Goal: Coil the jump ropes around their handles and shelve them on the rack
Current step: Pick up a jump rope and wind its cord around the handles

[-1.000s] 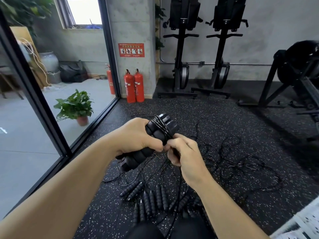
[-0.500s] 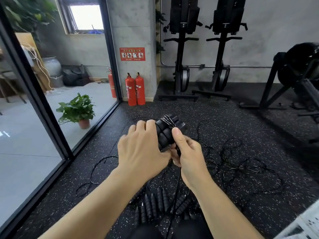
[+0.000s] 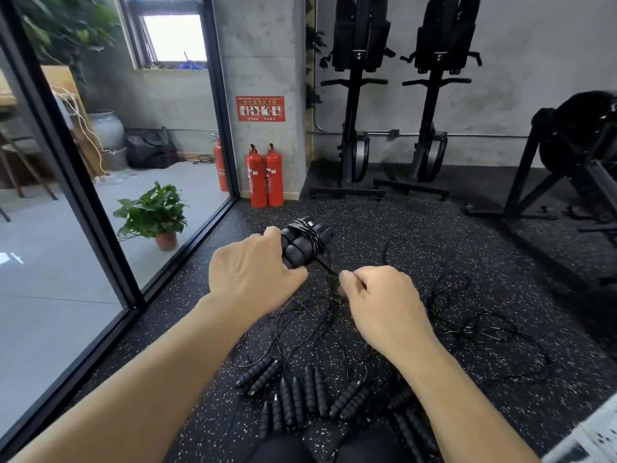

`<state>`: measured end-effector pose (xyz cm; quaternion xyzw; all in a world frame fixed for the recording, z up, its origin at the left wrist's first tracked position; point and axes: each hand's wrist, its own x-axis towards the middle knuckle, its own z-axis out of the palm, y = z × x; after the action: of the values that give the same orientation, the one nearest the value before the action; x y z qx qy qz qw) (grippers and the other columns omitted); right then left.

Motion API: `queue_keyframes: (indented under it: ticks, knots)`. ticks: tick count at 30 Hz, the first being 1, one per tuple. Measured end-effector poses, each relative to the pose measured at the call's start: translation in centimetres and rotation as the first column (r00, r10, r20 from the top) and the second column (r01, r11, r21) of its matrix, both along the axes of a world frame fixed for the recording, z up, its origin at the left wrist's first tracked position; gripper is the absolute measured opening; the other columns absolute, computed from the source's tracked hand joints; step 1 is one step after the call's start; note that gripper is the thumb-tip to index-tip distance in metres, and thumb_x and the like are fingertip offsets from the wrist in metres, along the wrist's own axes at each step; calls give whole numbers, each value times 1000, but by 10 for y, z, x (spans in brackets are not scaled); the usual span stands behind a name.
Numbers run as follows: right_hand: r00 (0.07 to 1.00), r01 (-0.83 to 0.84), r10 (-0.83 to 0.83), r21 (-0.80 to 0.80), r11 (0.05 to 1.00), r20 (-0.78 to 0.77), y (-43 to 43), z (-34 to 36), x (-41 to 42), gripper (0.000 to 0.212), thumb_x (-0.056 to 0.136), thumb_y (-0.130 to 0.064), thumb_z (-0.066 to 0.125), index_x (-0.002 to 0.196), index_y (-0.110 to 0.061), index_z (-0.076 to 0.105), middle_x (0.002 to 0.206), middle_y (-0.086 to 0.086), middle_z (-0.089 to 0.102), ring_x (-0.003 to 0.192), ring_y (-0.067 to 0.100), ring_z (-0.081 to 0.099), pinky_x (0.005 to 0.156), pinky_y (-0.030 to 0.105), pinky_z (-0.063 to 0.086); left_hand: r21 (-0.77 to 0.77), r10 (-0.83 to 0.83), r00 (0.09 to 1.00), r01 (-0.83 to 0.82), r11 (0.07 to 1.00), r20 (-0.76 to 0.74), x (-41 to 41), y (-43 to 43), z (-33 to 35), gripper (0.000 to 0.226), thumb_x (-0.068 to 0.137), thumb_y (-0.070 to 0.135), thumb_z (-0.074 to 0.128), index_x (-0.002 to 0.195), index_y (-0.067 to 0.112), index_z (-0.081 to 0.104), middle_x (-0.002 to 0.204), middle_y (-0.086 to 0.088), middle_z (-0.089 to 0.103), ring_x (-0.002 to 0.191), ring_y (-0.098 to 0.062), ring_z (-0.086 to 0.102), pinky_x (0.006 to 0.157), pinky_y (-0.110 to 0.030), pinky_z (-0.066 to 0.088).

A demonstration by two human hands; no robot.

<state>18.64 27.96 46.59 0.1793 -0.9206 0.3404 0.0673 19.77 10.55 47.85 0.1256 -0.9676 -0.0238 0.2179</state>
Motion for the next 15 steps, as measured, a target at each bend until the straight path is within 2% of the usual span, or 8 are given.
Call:
queue_keyframes:
  ticks: [3, 5, 10, 15]
  knots:
    - [989, 83, -64, 141, 986, -136, 0, 20, 14, 48, 100, -42, 38, 61, -17, 47, 57, -4, 48, 52, 14, 45, 48, 29, 31, -25, 27, 1000, -26, 999, 5, -2, -10, 6, 32, 84, 50, 51, 92, 20, 44, 85, 2, 55, 83, -26, 62, 64, -32, 41]
    - [972, 120, -75, 198, 973, -222, -1, 35, 22, 50, 100, -45, 36, 58, -18, 36, 58, -5, 45, 54, 16, 43, 52, 31, 30, -57, 36, 999, -35, 998, 20, -2, -14, 10, 32, 85, 50, 51, 93, 20, 43, 82, 3, 51, 79, -25, 59, 64, -31, 41]
    - [913, 142, -25, 260, 955, -407, -12, 74, 23, 52, 98, -49, 39, 58, -17, 30, 59, -4, 39, 61, 24, 44, 58, 31, 29, -217, -19, 996, 36, 976, 83, 1, 0, 16, 35, 87, 54, 52, 91, 21, 40, 78, 6, 45, 75, -25, 55, 60, -31, 36]
    - [860, 43, 146, 355, 934, -489, -25, 105, -9, 51, 94, -41, 51, 54, -16, 33, 57, -3, 35, 65, 26, 45, 59, 30, 28, -331, -222, 963, 262, 907, 154, 11, 5, 28, 29, 84, 51, 51, 92, 25, 40, 70, 6, 46, 66, -23, 54, 57, -28, 42]
